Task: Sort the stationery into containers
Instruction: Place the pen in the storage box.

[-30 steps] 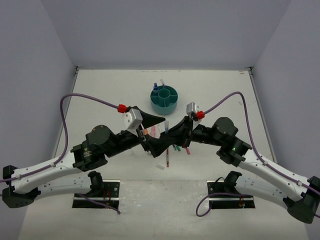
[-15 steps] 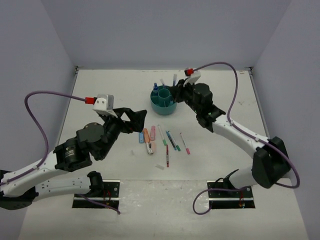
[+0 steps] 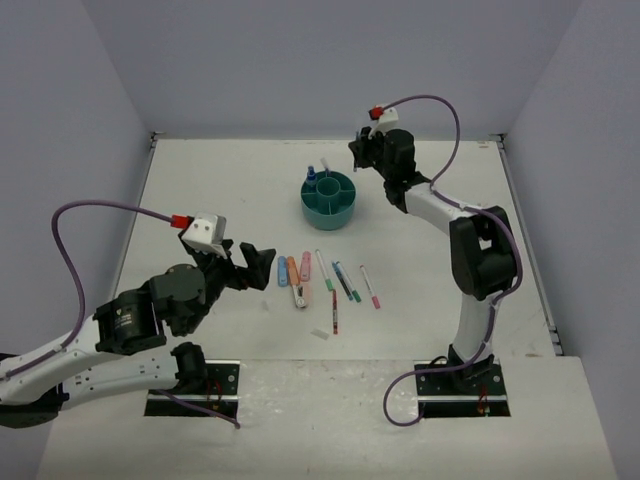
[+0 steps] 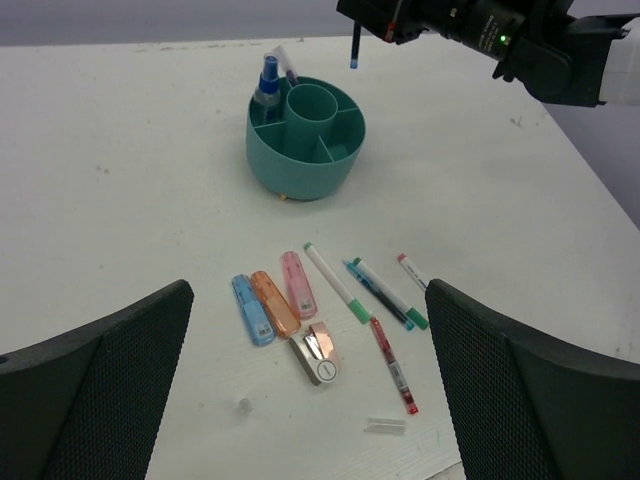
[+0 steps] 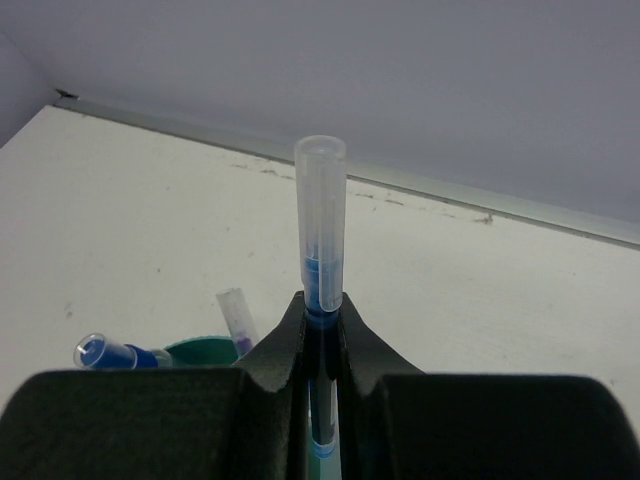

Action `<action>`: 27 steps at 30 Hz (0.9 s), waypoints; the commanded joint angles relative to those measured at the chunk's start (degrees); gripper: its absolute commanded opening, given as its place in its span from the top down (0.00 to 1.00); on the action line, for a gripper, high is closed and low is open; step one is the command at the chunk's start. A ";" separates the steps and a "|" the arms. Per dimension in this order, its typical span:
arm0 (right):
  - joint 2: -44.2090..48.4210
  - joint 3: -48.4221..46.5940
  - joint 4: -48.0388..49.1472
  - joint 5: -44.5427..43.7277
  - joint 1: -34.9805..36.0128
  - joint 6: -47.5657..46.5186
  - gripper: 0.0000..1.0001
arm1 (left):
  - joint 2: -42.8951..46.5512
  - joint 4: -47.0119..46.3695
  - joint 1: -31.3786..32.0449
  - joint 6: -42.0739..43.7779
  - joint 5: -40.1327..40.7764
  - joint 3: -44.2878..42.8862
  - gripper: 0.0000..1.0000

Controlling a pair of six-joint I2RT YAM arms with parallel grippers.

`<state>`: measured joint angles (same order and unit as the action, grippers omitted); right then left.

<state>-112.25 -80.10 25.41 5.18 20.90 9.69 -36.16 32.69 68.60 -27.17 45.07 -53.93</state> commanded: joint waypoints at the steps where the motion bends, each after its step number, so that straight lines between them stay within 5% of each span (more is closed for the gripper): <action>1: -0.55 -3.15 2.02 8.46 0.45 -5.24 0.99 | -0.69 0.20 -0.04 1.97 -1.12 -0.05 0.00; 27: -5.97 -10.88 -12.55 19.40 0.45 -12.85 0.91 | 2.54 -2.09 -0.06 2.74 -3.87 1.46 0.00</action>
<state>-118.89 -89.12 14.13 22.16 21.26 -0.14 -34.59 32.29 68.62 -25.91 41.57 -52.60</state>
